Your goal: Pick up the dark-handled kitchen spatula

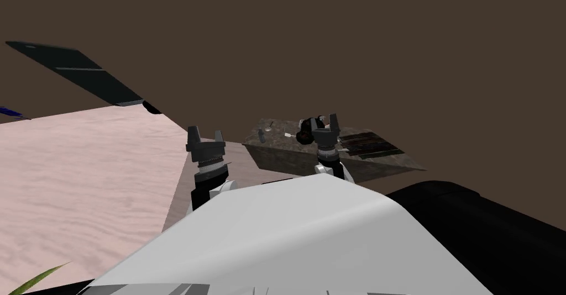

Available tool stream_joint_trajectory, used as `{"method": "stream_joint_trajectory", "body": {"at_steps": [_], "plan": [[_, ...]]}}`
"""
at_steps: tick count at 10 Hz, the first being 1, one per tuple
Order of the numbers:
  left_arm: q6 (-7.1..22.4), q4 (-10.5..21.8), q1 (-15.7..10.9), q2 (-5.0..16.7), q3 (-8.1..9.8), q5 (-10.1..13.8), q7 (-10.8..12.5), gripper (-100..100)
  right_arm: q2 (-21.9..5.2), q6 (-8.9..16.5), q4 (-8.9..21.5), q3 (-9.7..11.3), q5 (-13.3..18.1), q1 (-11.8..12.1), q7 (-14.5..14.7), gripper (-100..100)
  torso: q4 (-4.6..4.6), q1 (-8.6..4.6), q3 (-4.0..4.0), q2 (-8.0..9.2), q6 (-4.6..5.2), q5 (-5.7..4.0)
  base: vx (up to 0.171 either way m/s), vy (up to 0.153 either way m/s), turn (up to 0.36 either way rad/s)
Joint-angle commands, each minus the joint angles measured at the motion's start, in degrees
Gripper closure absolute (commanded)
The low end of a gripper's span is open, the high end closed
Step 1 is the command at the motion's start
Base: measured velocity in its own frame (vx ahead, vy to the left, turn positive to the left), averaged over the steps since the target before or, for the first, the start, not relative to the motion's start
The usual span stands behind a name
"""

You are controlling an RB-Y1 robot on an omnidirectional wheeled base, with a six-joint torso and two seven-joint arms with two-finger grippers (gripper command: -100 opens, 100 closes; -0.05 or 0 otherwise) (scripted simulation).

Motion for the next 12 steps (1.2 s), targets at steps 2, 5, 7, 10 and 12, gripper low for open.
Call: {"method": "stream_joint_trajectory", "body": {"at_steps": [2, 5, 7, 10, 12], "plan": [[0.00, 0.00, -0.01, 0.00, 0.00, 0.00, 0.00, 0, -3.96, -0.89, 1.00, 0.04, 1.35, -0.91, -1.57, -100, 0.01, -0.01, 0.04, 0.08, -0.01, 0.00, -0.099, 0.008, 0.255], [0.00, 0.00, 0.01, 0.00, 0.01, 0.00, 0.00, 0, -8.89, -1.86, 2.88, 0.38, 3.74, -2.36, -3.69, -100, -0.01, -0.03, -0.04, -0.09, 0.05, -0.01, -0.060, 0.018, 0.197], [0.00, 0.00, 0.01, 0.00, 0.01, 0.00, 0.00, 0, -11.72, -2.26, 3.99, 0.61, 5.12, -3.07, -4.83, -100, -0.02, -0.05, -0.06, -0.11, 0.05, -0.01, -0.055, 0.014, 0.208], [0.00, 0.00, 0.01, 0.00, 0.00, 0.00, 0.00, 0, -15.63, -2.60, 5.22, 0.88, 6.63, -3.76, -6.01, -100, -0.02, -0.04, -0.06, -0.11, 0.01, -0.01, -0.052, 0.015, 0.166], [0.00, 0.00, 0.01, 0.00, 0.00, 0.00, 0.00, 0, -18.95, -2.86, 6.57, 1.21, 8.26, -4.42, -7.24, -100, -0.03, -0.02, -0.08, -0.14, 0.01, -0.01, -0.043, 0.022, 0.225]]}}
